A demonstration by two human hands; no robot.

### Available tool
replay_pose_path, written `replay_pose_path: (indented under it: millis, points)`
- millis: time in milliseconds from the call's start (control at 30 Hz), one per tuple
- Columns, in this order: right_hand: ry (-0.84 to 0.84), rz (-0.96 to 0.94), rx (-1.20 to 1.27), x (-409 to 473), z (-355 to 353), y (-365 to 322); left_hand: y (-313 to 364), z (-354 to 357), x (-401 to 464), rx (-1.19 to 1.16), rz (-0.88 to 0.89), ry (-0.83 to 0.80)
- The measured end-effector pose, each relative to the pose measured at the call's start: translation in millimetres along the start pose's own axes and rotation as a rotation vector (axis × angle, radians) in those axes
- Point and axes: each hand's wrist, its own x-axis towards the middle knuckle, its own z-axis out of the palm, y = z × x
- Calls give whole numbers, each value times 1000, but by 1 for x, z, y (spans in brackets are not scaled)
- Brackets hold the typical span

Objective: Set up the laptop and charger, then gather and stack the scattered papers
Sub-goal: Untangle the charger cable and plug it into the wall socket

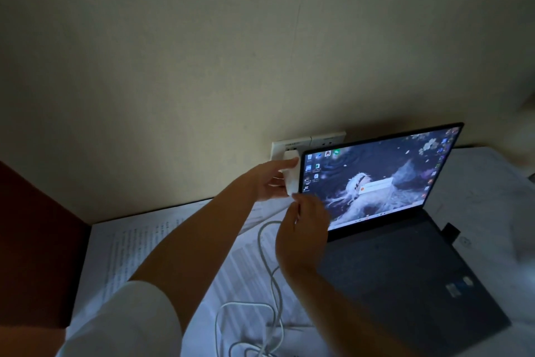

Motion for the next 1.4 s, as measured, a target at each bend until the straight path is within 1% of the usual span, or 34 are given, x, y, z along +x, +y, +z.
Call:
replay_pose_path:
  millis: [67, 100, 133, 267, 333, 467, 600, 733, 933, 1067, 1267, 1400]
  points:
    - [146, -174, -130, 21, -3, 2, -2, -2, 3, 10, 5, -16]
    - [182, -234, -185, 34, -4, 3, -2, -3, 4, 10, 5, -24]
    - [177, -277, -228, 46, -4, 3, -2, -4, 4, 8, 6, -31]
    - [40, -384, -354, 73, -13, 5, -2, -5, 4, 9, 9, -36]
    - [31, -423, -407, 78, -17, 6, -2, -4, 3, 16, 11, -33]
    - [43, -462, -396, 76, -19, 10, -1, 0, 2, 25, 10, -2]
    - [70, -503, -356, 63, -32, 21, -2, 7, 0, 30, 18, 27]
    - [86, -527, -370, 53, -45, 24, -4, 14, -2, 16, 18, 63]
    - [96, -506, -343, 40, -58, 30, -7, 18, -2, 18, 27, 86]
    - [103, -506, -334, 44, -54, 27, -9, 23, -1, 24, 19, 86]
    - [115, -491, -312, 47, -45, 27, -11, 27, 6, -4, 22, 111]
    - [117, -480, -304, 49, -43, 24, -11, 29, 6, -63, 24, 148]
